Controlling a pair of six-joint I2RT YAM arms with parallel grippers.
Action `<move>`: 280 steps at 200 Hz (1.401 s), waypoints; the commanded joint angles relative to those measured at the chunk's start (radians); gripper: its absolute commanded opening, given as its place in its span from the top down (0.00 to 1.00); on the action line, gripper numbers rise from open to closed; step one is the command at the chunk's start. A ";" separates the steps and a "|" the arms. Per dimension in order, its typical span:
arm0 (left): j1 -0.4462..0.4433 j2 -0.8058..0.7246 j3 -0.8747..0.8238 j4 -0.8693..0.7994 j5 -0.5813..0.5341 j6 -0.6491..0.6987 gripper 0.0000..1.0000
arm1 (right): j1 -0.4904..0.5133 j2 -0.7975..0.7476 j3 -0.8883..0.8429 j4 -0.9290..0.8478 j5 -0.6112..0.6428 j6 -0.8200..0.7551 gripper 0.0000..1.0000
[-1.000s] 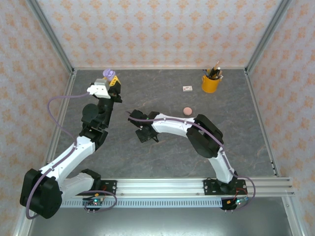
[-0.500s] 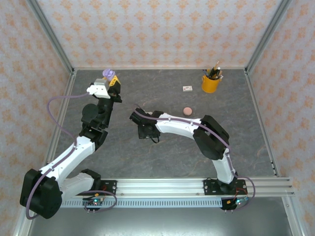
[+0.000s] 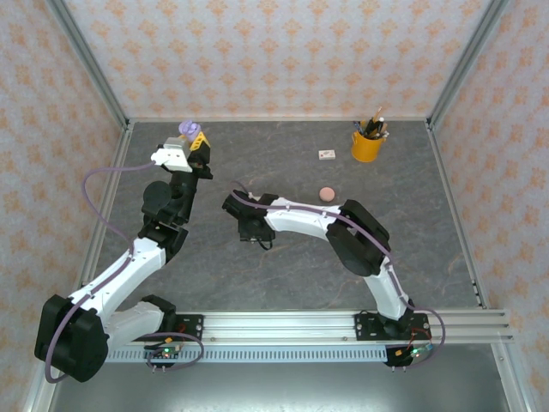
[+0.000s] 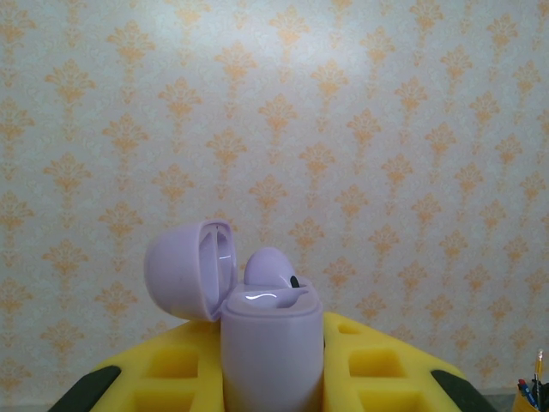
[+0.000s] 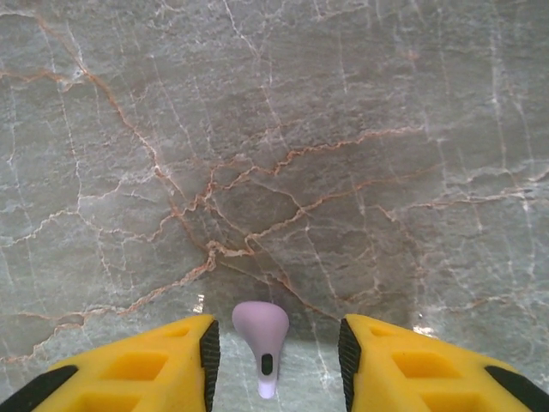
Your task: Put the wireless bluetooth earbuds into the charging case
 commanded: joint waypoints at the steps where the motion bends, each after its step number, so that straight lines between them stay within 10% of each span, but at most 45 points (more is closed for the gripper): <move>1: 0.011 -0.014 -0.007 0.059 -0.012 -0.013 1.00 | 0.008 0.027 0.036 -0.027 0.017 0.003 0.58; 202: 0.014 -0.005 -0.002 0.060 -0.012 -0.025 1.00 | 0.027 0.105 0.085 -0.060 0.016 -0.031 0.77; 280: 0.014 -0.011 0.003 0.049 -0.010 -0.022 1.00 | 0.032 0.072 0.057 -0.058 0.026 -0.025 0.69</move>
